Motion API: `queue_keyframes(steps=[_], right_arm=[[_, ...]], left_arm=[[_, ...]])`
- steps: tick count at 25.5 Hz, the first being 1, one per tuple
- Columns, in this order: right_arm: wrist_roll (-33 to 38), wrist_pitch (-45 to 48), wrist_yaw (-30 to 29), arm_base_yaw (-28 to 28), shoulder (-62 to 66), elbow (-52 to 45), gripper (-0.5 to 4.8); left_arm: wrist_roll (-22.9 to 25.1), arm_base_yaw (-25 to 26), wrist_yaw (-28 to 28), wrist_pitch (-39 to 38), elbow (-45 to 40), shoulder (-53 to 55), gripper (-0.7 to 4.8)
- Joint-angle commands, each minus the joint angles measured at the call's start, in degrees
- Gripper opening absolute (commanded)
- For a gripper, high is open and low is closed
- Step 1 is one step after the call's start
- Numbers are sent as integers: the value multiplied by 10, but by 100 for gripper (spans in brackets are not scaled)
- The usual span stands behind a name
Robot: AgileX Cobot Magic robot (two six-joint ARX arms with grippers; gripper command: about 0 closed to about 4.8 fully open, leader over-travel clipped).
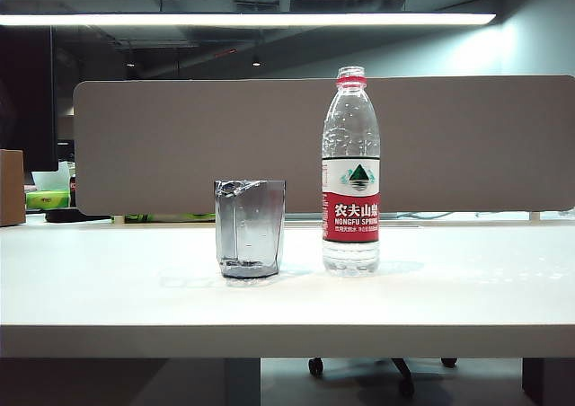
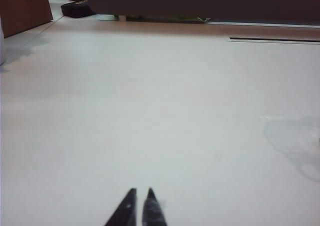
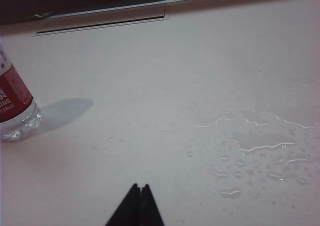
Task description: Pick up the mineral water bottle on the table and pour water into the mug until it's half full.
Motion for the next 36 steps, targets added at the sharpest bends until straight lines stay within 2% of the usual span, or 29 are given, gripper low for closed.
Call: queue_keyframes(steps=[1,10,13,18,20,22,24,25,27,28,29,30,31,32,33,36], right_arm=[[1,6,3,0,-1,2,18],[1,7,3,0,-1,2,18],[2,16,3,0,-1,2,18],[2,16,3,1,-1,2,18],[2,21,4,0,-1,2,18],[7,38,-14,1,-1,3,18],[70,83,-42,1,-1,8,18],[149,97,-52,0,-1,29,18],[184,63,-87,0,0,91,8],[169,43,-103,0,2,115,8],[121,-5,-141,0,9,167,8],[85,-39,-162,0,14,202,8],[29,-88,-186,1,34,260,8],[-36,-136,-198,1,68,324,8],[-80,-158,-202,1,89,358,8],[-192,-178,-231,1,161,432,11]], left_arm=[[-2,-1,-2,3,3,0,22],[-2,-1,-2,3,3,0,22],[59,-1,-17,3,3,0,22],[57,-1,-16,3,3,0,21],[53,-1,-71,3,3,0,17],[25,-1,-77,1,3,0,19],[-70,-1,-2,43,8,0,21],[-130,-1,67,96,24,0,21],[-186,-2,151,176,65,0,18],[-194,-2,174,186,82,0,18],[-208,-2,221,162,122,0,19],[-215,-1,249,123,152,3,19],[-210,-1,296,40,205,14,20],[-190,-1,340,-16,241,36,21],[-168,-1,371,-38,257,54,21],[-114,-1,431,-66,286,106,21]])
